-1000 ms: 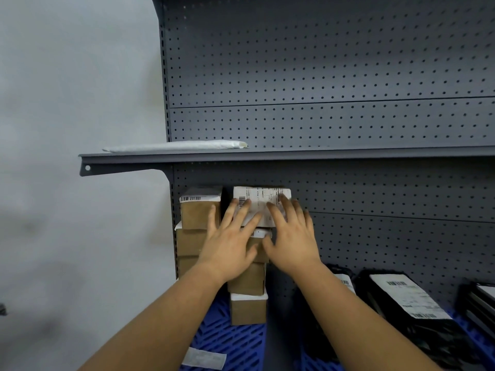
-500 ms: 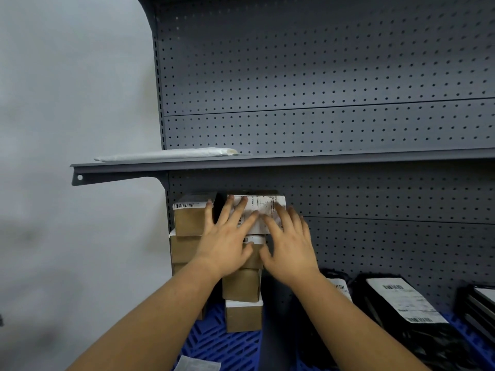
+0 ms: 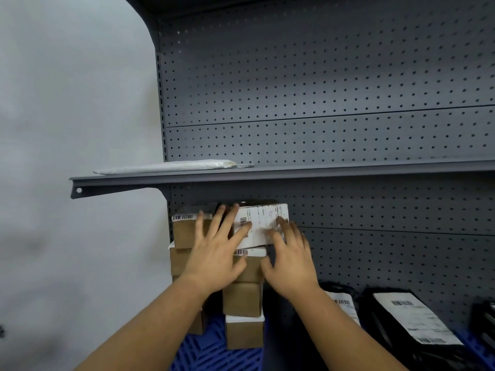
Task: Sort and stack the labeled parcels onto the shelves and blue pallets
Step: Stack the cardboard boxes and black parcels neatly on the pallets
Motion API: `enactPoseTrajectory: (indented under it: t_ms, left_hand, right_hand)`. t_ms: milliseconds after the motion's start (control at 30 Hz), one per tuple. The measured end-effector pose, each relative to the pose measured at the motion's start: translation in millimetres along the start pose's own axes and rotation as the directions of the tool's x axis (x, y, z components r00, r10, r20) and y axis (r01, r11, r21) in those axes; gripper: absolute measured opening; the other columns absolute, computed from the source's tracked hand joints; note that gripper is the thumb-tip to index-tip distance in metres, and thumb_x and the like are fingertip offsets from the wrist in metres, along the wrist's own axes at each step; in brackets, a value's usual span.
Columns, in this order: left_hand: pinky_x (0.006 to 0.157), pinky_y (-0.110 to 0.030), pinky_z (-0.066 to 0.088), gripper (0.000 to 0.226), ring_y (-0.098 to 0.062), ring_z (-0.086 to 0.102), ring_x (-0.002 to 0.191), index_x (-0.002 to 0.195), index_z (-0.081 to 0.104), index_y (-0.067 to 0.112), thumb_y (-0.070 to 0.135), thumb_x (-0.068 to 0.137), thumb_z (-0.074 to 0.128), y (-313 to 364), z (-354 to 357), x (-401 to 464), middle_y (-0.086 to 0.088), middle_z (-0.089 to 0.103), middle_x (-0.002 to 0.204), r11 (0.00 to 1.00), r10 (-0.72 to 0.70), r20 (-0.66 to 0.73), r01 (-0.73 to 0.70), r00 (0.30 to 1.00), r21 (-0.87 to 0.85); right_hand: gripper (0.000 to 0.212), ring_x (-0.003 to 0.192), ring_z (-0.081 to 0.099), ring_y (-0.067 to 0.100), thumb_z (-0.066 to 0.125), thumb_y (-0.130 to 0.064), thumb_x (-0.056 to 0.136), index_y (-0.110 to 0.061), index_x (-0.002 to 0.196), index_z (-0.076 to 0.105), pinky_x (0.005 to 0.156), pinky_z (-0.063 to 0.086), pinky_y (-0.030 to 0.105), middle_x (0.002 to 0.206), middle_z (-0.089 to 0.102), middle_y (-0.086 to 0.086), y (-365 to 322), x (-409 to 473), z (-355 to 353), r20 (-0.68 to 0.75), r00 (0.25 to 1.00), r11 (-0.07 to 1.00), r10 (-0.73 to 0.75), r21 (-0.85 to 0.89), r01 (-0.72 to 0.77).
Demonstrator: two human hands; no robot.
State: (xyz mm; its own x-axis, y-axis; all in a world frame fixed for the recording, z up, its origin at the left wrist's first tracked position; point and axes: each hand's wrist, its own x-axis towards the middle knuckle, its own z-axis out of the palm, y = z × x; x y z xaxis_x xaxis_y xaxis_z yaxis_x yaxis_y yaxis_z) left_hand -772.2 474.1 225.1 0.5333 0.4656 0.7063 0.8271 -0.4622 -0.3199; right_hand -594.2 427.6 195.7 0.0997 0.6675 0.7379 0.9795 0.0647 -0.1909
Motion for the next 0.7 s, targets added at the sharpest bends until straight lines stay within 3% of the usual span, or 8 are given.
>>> enactPoseTrajectory:
  t_ms: [267,700]
  left_hand:
    - [0.113,-0.066,0.002,0.081,-0.03,0.011,0.147,0.144,0.033,0.038,0.056,0.072,0.066,-4.6,-7.4,12.0,-0.006,0.013,0.161,0.995,0.058,0.015,-0.059,0.998,0.079]
    - [0.112,-0.066,0.009,0.085,-0.032,0.035,0.135,0.138,0.046,0.031,0.047,0.061,0.079,9.3,-7.8,20.1,-0.01,0.044,0.144,0.992,0.074,-0.047,-0.069,0.996,0.109]
  right_hand:
    - [0.065,0.148,-0.002,0.027,0.053,-0.031,0.085,-0.027,0.145,0.028,0.119,0.004,0.042,0.161,0.005,0.003,10.0,1.8,-1.6,0.088,0.996,0.999,0.021,0.049,-0.025]
    - [0.065,0.146,0.01,0.025,0.056,-0.032,0.081,-0.031,0.141,0.032,0.118,0.018,0.046,0.157,0.017,0.002,9.3,-10.2,-11.0,0.041,0.999,0.988,0.016,0.154,-0.022]
